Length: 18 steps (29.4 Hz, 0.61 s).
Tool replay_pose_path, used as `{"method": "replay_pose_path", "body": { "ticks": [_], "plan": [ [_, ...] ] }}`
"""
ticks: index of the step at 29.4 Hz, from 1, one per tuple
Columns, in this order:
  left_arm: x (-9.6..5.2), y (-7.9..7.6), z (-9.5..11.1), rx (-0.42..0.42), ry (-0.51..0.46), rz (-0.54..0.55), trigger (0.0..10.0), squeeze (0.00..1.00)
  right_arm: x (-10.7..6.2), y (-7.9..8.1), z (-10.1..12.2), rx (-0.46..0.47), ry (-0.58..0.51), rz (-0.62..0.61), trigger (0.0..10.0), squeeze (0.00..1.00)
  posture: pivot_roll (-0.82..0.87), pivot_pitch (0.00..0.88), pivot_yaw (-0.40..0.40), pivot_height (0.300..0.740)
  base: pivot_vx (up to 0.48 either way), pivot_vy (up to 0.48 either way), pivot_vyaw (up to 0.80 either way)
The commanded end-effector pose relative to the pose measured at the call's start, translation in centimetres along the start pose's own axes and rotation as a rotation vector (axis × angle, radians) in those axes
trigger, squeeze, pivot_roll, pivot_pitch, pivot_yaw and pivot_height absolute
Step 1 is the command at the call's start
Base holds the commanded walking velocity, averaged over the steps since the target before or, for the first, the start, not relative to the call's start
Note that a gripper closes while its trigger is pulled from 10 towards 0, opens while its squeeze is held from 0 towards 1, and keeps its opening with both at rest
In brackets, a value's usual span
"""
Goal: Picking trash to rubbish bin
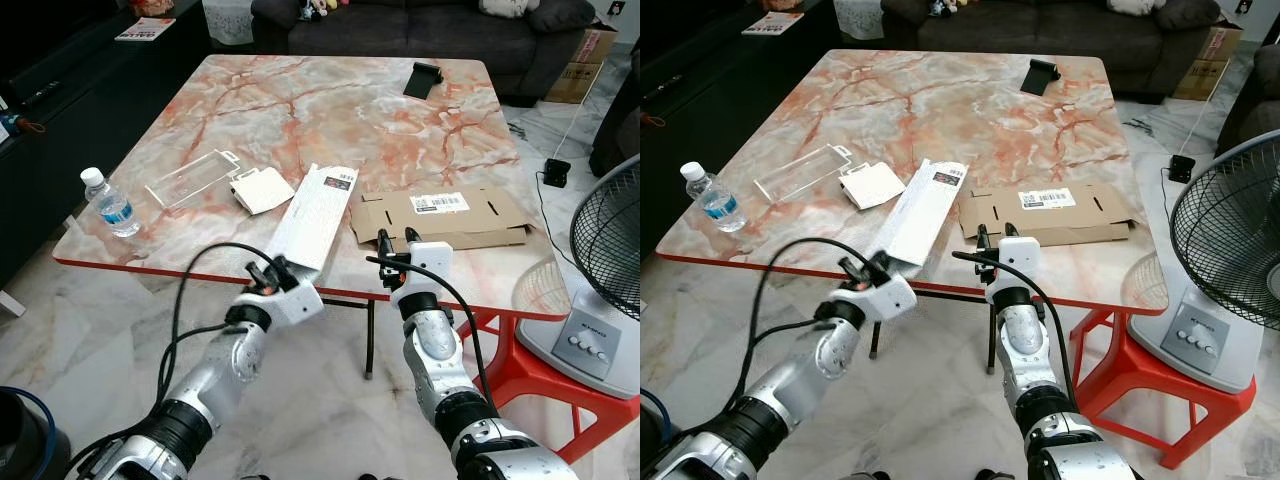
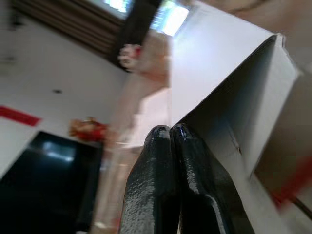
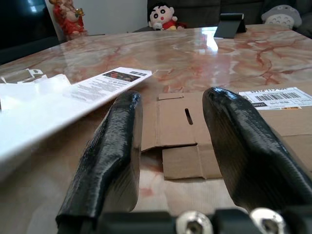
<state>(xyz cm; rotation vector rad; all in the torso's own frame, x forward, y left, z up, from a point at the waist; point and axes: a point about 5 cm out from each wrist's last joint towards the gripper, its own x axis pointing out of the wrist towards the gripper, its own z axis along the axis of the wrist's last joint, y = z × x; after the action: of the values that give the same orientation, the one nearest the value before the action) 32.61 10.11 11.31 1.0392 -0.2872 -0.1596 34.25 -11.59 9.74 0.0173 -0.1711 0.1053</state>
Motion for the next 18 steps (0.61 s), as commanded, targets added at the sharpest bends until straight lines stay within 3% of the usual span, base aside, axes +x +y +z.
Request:
{"method": "replay_pose_path", "body": {
  "ticks": [1,3,4,5,7,8,9,13,18],
  "plan": [
    [0.3,1.0,0.6,0.016,-0.048,0.062,0.0,0.00,0.4,0.2,0.4,0.000,-0.015,0.001,10.0,0.00,0.12,0.104,0.009,0.740,0.000,0.000,0.00],
    [0.4,1.4,0.6,0.014,-0.051,0.096,0.0,0.00,0.4,0.2,0.5,-0.001,-0.016,0.004,10.0,0.00,0.12,0.103,0.010,0.740,0.000,0.000,0.00],
    [0.4,1.9,0.8,-0.009,-0.061,0.136,3.9,0.00,0.5,0.2,0.5,0.000,-0.019,0.003,10.0,0.00,0.12,0.104,0.010,0.740,0.000,0.000,0.00],
    [0.4,2.2,0.9,-0.023,-0.070,0.154,10.0,0.00,0.5,0.2,0.6,0.002,-0.021,0.002,10.0,0.00,0.12,0.103,0.010,0.740,0.000,0.000,0.00],
    [0.4,2.5,1.0,-0.050,-0.081,0.177,10.0,0.00,0.5,0.2,0.7,0.004,-0.024,0.001,10.0,0.00,0.12,0.101,0.011,0.740,0.000,0.000,0.00],
    [0.4,2.4,0.9,-0.131,-0.069,0.179,10.0,0.00,0.6,0.3,0.7,0.004,-0.027,0.001,10.0,0.00,0.12,0.099,0.012,0.740,0.000,0.000,0.00],
    [0.4,2.4,0.8,-0.152,-0.062,0.180,10.0,0.00,0.6,0.3,0.7,0.004,-0.028,0.002,10.0,0.00,0.12,0.096,0.014,0.740,0.000,0.000,0.00],
    [0.3,2.3,0.7,-0.172,-0.050,0.181,10.0,0.00,0.6,0.4,0.7,0.004,-0.030,0.006,10.0,0.00,0.12,0.096,0.014,0.740,0.000,0.000,0.00],
    [0.2,3.6,0.3,-0.251,-0.042,0.280,10.0,0.00,0.6,0.6,0.9,0.009,-0.038,0.008,10.0,0.00,0.11,0.079,0.018,0.740,0.000,0.000,0.00]
  ]
}}
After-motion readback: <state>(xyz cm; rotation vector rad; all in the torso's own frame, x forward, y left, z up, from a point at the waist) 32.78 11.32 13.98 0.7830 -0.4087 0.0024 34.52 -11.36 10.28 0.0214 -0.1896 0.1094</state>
